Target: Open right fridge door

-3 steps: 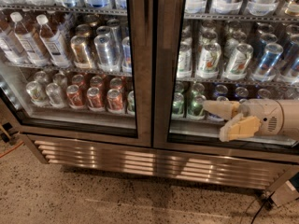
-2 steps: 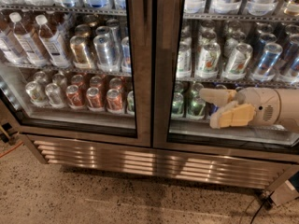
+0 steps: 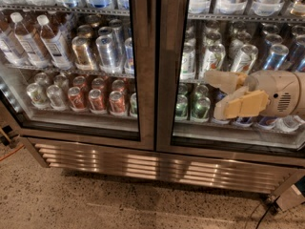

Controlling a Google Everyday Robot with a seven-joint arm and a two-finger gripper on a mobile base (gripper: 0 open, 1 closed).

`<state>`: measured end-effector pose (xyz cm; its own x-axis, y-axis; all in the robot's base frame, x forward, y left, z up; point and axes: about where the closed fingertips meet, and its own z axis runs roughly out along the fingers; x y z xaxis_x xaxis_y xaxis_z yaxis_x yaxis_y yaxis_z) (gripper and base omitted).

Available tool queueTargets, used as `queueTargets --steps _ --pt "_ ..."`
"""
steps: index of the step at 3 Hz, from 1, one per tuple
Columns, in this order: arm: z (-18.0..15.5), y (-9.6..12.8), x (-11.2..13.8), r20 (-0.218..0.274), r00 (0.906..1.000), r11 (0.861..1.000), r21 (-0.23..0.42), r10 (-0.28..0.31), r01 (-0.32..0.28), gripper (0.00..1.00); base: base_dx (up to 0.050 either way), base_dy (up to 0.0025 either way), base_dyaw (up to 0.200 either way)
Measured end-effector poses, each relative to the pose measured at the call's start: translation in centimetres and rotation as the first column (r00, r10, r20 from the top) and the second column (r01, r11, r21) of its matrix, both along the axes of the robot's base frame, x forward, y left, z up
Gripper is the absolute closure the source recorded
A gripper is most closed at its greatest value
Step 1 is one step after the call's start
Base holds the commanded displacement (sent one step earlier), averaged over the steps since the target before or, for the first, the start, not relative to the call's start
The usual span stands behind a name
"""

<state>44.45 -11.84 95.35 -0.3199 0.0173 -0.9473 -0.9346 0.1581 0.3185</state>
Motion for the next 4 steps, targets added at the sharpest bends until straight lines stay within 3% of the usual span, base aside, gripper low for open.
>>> queueTargets --steps 1,2,3,4 --pt "-0.3 0.2 -0.3 0.101 0.9948 1.000 -0.012 0.016 -0.015 0.00 0.000 0.00000 0.000" --pt "-0.6 0.9 -1.3 0.292 0.9554 0.999 -0.033 0.044 -0.036 0.00 0.000 0.00000 0.000" --pt "-0.4 1.3 -1.4 0.370 0.9275 0.998 -0.045 0.056 -0.042 0.00 0.000 0.00000 0.000" --pt "-0.4 1.3 -1.4 0.369 0.9276 0.998 -0.045 0.055 -0.042 0.00 0.000 0.00000 0.000"
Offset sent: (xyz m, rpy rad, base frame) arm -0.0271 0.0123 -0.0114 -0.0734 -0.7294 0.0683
